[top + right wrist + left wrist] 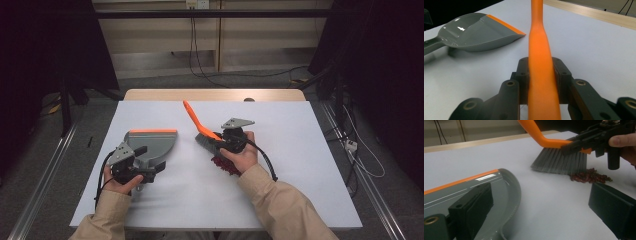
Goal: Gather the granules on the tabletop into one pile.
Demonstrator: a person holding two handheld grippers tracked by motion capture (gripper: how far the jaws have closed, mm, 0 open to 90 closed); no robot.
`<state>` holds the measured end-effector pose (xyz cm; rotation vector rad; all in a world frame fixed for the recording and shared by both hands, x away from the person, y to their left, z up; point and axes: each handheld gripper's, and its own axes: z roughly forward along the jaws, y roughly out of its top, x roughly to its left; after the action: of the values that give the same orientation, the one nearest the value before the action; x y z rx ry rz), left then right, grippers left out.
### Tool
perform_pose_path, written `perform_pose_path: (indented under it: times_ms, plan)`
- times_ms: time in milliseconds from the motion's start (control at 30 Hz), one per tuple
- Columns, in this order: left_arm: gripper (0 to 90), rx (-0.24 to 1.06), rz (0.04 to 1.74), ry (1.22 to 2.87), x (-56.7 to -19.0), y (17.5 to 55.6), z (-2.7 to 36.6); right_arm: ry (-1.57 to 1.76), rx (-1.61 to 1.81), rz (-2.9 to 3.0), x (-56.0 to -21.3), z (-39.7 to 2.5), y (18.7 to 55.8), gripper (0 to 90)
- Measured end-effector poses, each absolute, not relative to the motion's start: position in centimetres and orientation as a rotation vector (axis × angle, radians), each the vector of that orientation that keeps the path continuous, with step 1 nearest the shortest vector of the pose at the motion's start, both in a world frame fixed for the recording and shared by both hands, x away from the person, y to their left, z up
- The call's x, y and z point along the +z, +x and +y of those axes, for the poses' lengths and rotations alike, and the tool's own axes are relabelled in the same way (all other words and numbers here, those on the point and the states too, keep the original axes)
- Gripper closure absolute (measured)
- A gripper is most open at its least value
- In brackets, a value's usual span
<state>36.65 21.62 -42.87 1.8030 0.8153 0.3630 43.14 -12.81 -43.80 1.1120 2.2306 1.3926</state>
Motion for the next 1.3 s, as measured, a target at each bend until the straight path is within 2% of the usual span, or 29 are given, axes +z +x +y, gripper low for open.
perform_pose_path:
  times_ms: [500, 733, 967, 1300]
  plan:
    - [5.5, 0.366, 0.810, 1.810, -42.8, 36.6, 21.6, 1.143, 1.447, 2.200, -42.8, -12.8, 42.4, 71.4]
    - [5.5, 0.363, 0.813, 1.803, -42.9, 36.7, 21.5, 1.161, 1.471, 2.146, -42.5, -11.9, 43.8, 71.3]
    - [5.5, 0.365, 0.816, 1.801, -42.8, 36.7, 21.8, 1.189, 1.477, 2.126, -43.5, -10.3, 45.6, 71.4]
    - [5.5, 0.365, 0.810, 1.804, -42.9, 36.7, 21.6, 1.158, 1.420, 2.220, -43.9, -10.6, 43.8, 71.4]
